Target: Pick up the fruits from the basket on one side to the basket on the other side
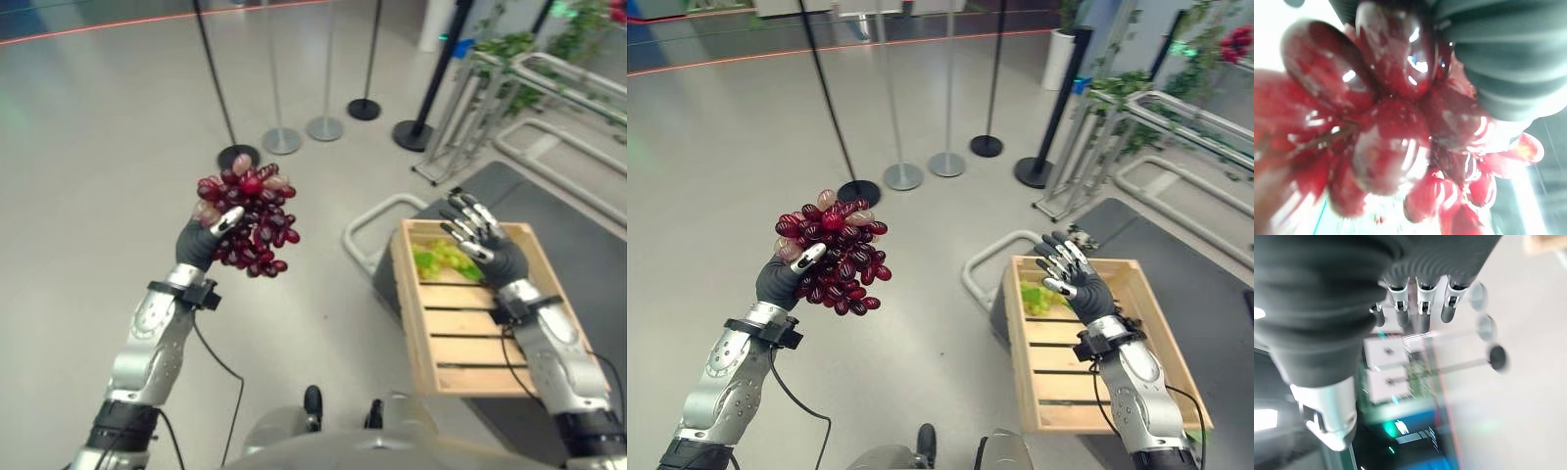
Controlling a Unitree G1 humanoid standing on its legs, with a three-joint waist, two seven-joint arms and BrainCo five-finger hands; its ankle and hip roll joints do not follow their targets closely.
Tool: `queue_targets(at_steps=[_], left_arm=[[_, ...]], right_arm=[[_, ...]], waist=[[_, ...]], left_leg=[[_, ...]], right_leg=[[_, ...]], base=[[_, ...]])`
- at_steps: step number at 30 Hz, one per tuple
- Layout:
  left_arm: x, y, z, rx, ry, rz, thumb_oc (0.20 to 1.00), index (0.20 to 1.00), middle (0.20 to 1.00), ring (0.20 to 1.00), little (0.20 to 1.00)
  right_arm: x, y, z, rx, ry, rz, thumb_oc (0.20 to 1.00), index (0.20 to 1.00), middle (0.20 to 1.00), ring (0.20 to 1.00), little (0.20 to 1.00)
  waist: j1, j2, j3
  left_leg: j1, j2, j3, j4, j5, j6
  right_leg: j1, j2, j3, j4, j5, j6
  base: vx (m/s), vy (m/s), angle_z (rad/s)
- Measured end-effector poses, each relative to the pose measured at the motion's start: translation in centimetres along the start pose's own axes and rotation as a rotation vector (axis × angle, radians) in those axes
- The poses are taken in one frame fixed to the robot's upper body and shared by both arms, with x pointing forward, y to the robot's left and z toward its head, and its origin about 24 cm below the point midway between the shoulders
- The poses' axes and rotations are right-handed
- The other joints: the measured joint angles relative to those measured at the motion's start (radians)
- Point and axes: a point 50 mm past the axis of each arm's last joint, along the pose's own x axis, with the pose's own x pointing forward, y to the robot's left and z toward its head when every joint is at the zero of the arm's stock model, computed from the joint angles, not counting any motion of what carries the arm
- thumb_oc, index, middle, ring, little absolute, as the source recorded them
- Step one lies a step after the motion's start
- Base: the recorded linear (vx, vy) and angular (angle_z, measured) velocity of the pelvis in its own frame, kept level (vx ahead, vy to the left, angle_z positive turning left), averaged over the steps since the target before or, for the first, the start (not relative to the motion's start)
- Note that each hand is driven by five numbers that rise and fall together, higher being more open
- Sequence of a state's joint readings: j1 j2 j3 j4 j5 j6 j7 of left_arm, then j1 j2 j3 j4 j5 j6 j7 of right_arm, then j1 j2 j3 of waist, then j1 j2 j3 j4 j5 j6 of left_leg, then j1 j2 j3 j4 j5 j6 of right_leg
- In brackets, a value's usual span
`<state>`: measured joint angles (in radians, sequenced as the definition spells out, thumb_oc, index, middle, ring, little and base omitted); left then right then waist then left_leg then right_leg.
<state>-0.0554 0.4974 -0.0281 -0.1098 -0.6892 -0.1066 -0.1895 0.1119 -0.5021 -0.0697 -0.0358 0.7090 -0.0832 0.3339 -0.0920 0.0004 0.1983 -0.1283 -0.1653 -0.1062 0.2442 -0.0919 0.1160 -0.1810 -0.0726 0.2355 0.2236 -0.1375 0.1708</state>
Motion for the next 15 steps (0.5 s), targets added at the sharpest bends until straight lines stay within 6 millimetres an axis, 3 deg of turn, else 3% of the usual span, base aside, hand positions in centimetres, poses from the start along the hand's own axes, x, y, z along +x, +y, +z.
queue_targets(at_steps=[1, 2, 4, 7, 8, 10, 15], left_arm=[[0.0, 0.2, -0.1, 0.0, -0.002, 0.01, 0.2, 0.2, 0.2, 0.2, 0.2], [-0.5, 0.2, -0.6, -0.012, 0.006, 0.031, 0.2, 0.2, 0.2, 0.2, 0.2], [-1.5, 0.2, -1.4, -0.038, 0.018, 0.069, 0.2, 0.2, 0.2, 0.2, 0.2], [-2.6, 0.7, -1.9, -0.036, 0.049, 0.108, 0.2, 0.2, 0.2, 0.2, 0.2], [-2.9, 0.9, -2.0, -0.036, 0.057, 0.122, 0.2, 0.2, 0.2, 0.2, 0.2], [-2.8, 0.9, -2.0, -0.038, 0.049, 0.128, 0.2, 0.2, 0.2, 0.2, 0.2], [-2.6, 1.1, -1.2, -0.041, 0.004, 0.167, 0.2, 0.2, 0.2, 0.2, 0.2]], right_arm=[[0.1, 0.0, -0.2, 0.008, 0.004, -0.01, 1.0, 1.0, 1.0, 1.0, 1.0], [-0.1, -0.1, -0.5, 0.017, 0.012, -0.025, 1.0, 1.0, 1.0, 1.0, 1.0], [-0.2, -0.2, -0.8, 0.032, 0.009, -0.051, 1.0, 1.0, 1.0, 1.0, 1.0], [-0.2, -0.7, -0.8, 0.032, 0.003, -0.077, 1.0, 1.0, 1.0, 1.0, 1.0], [-0.2, -0.9, -0.5, 0.036, -0.014, -0.09, 1.0, 1.0, 1.0, 1.0, 1.0], [-0.2, -1.3, -0.2, 0.035, -0.034, -0.111, 1.0, 1.0, 1.0, 1.0, 1.0], [0.2, -1.9, 0.2, 0.046, -0.069, -0.15, 1.0, 1.0, 1.0, 1.0, 1.0]], waist=[[0.006, -0.013, 0.007], [0.019, -0.006, -0.002], [0.048, -0.004, -0.023], [0.065, -0.017, -0.034], [0.083, -0.019, -0.041], [0.077, -0.027, -0.051], [0.08, -0.031, -0.057]], left_leg=[[0.015, -0.02, -0.006, 0.001, 0.009, -0.015], [0.033, -0.021, -0.018, -0.024, 0.021, -0.02], [0.054, -0.005, -0.06, -0.069, 0.039, -0.037], [0.092, 0.028, -0.115, -0.133, 0.066, -0.067], [0.112, 0.042, -0.151, -0.163, 0.085, -0.079], [0.12, 0.055, -0.183, -0.186, 0.093, -0.095], [0.124, 0.105, -0.185, -0.233, 0.113, -0.131]], right_leg=[[-0.001, -0.004, 0.015, 0.033, 0.026, -0.017], [0.016, 0.009, 0.003, 0.033, 0.063, -0.058], [0.04, 0.013, -0.088, -0.01, 0.095, -0.088], [0.106, 0.025, -0.155, -0.107, 0.133, -0.12], [0.139, 0.041, -0.172, -0.132, 0.129, -0.133], [0.162, 0.044, -0.202, -0.159, 0.13, -0.148], [0.21, 0.077, -0.274, -0.22, 0.136, -0.184]], base=[[0.11, -0.312, 1.57], [0.12, -0.331, 0.74], [0.09, -0.304, 0.62], [0.03, -0.268, 0.7], [-0.01, -0.153, 0.63], [0.0, -0.143, 0.77], [0.01, -0.096, 0.48]])
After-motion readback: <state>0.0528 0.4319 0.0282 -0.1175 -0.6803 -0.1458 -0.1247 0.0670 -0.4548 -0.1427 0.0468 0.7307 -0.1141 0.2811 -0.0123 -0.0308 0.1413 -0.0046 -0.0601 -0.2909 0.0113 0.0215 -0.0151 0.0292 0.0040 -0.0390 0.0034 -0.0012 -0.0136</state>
